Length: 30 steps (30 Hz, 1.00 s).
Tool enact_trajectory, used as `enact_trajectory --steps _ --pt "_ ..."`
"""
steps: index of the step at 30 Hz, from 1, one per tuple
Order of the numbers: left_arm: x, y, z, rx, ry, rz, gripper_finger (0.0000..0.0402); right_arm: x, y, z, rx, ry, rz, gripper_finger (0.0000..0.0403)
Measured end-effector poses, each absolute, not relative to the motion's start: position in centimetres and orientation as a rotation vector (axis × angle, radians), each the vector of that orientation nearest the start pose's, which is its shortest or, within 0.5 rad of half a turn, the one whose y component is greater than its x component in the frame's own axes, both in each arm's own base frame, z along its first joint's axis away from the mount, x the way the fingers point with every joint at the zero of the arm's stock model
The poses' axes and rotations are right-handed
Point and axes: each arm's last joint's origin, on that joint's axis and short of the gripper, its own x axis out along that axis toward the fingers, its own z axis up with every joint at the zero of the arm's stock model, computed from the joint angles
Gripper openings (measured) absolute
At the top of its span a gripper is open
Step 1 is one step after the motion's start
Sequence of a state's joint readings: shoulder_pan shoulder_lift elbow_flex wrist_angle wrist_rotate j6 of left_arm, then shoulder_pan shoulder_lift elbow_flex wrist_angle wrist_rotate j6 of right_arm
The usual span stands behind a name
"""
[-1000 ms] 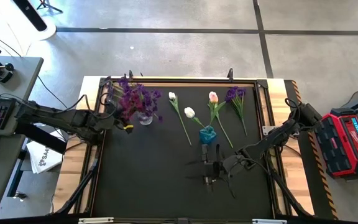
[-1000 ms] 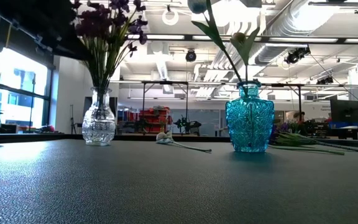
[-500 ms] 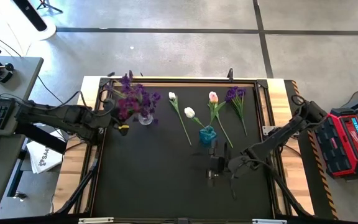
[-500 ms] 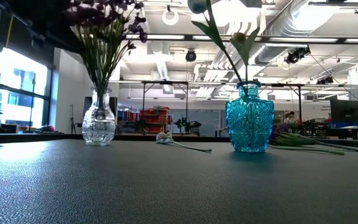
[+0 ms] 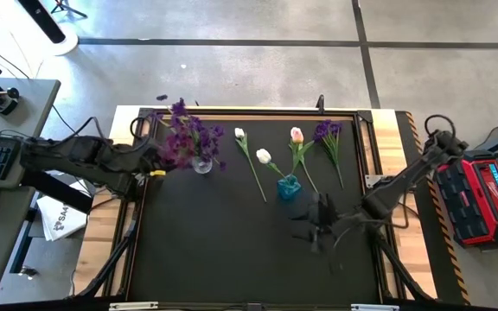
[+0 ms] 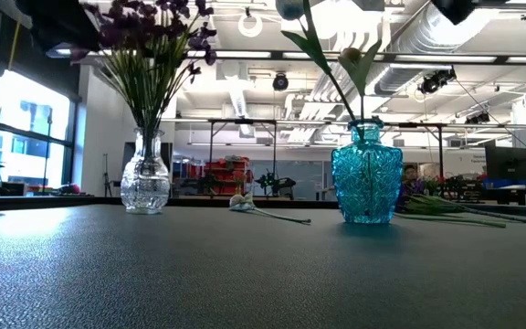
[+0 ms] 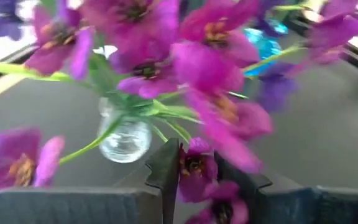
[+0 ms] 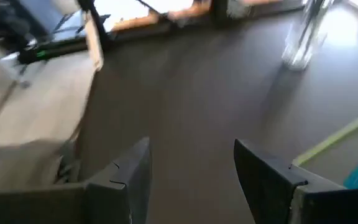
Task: Sort flowers into vase by color
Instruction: Put the pink flowers into the transparent vase
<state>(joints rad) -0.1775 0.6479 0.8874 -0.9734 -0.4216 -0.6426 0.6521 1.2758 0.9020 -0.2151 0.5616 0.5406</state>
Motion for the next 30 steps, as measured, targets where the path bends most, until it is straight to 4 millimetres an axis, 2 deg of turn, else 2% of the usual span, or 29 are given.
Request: enact_trajectory --steps 4,8,15,20,22,25,30 --pt "10.4 -1.2 31.7 -0.385 0.606 0.372 0.0078 21.1 14.7 26.6 0.335 0.629 -0.056 0.0192" --pt "10.3 -1.9 31.8 -0.397 0.612 0.32 0.0072 20.3 14.0 25.6 0.4 0.742 -0.169 0.0192" --pt "11.1 -3.3 32.1 -0.353 0.556 0.254 0.0067 20.1 12.5 23.0 0.377 0.891 -0.439 0.0192" --pt "12.3 -4.7 32.1 -0.304 0.544 0.192 0.0067 21.2 11.7 20.0 0.341 0.928 -0.474 0.0192" --pt "12.7 -5.2 32.0 -0.292 0.552 0.172 0.0067 20.9 10.7 18.1 0.341 0.99 -0.465 0.0192" --pt "13.3 -5.9 31.7 -0.259 0.573 0.15 0.0067 19.8 8.8 15.9 0.354 1.015 -0.588 0.0192" --pt "13.9 -6.7 31.2 -0.231 0.607 0.135 0.0067 19.0 7.5 14.8 0.393 0.96 -0.731 0.0192"
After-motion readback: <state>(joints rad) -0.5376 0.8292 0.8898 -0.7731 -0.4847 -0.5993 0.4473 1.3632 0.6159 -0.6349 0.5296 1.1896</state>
